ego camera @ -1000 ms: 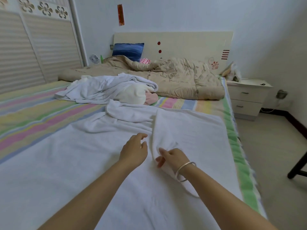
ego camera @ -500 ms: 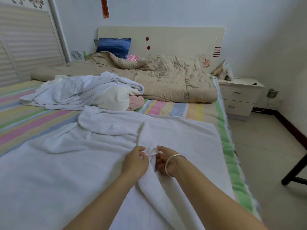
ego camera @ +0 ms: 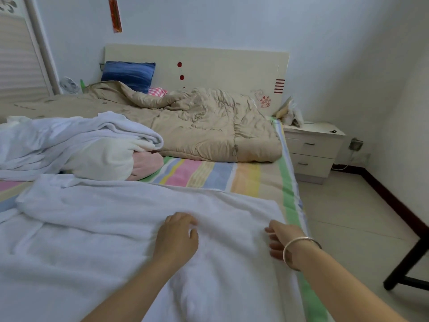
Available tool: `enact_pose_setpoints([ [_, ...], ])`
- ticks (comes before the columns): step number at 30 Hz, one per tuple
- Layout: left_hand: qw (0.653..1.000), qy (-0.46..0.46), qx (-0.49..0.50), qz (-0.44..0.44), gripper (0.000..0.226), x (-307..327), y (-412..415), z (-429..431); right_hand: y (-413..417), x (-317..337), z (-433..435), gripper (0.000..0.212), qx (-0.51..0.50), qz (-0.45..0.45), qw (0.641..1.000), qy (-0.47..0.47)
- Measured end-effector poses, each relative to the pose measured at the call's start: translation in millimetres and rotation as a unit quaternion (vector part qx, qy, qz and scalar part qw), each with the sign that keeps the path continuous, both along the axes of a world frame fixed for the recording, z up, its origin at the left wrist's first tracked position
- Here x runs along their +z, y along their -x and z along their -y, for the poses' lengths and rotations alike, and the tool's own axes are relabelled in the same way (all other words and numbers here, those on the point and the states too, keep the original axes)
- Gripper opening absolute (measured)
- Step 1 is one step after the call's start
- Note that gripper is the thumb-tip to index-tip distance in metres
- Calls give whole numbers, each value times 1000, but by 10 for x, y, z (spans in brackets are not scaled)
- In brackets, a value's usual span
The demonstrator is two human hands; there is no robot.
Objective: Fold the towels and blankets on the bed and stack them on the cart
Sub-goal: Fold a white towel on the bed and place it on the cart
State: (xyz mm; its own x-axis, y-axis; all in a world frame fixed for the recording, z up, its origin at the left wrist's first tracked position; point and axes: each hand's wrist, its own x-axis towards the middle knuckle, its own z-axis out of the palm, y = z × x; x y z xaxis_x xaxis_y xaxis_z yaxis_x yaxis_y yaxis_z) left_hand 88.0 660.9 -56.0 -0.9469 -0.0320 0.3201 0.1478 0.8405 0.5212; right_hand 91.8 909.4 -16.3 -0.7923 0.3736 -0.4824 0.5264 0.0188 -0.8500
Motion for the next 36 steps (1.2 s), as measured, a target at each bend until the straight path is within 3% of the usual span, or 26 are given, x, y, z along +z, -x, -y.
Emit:
enact_pose_setpoints([
  [5, 993, 64, 93, -34, 20, 107, 594, -63, 405, -63, -109, 45, 79, 48, 995, 41],
  [8, 982, 151, 77, 78, 22, 138, 878, 71, 697, -159, 46, 55, 104, 35, 994, 24],
  [11, 951, 190, 5, 243, 10, 190, 1039, 321, 905, -236, 233, 71, 157, 34, 975, -156],
  [12, 940, 198, -27, 276, 14, 213, 1058, 387, 925, -239, 290, 67, 181, 34, 961, -206],
  [14, 927, 204, -64, 307, 21, 271, 1064, 469, 963, -266, 358, 47, 235, 6, 948, -215],
  [16, 927, 207, -82, 303, 22, 330, 1063, 504, 961, -283, 379, 19, 243, -87, 953, -158],
  [18, 927, 223, -91, 286, 15, 347, 1088, 500, 999, -285, 274, 6, 131, -204, 959, -149],
  [20, 936, 229, -92, 253, 24, 350, 1130, 423, 1050, -266, 43, 3, 9, -266, 945, -189],
  [22, 947, 225, -81, 213, 30, 353, 1187, 298, 1067, -268, -206, 3, -21, -243, 941, -235],
  [25, 953, 274, -45, 125, 42, 312, 1283, 108, 1074, -397, -429, 3, 36, -144, 946, -289],
  [28, 954, 297, -1, 51, 30, 167, 1382, -43, 1138, -403, -456, 11, 89, -95, 943, -306],
  [34, 971, 227, -15, 77, 28, -96, 1595, -252, 1361, -279, -434, 41, 160, -52, 942, -289],
  [36, 968, 217, -27, 127, 28, -37, 1666, -249, 1436, -354, -430, 35, 165, -66, 934, -310],
])
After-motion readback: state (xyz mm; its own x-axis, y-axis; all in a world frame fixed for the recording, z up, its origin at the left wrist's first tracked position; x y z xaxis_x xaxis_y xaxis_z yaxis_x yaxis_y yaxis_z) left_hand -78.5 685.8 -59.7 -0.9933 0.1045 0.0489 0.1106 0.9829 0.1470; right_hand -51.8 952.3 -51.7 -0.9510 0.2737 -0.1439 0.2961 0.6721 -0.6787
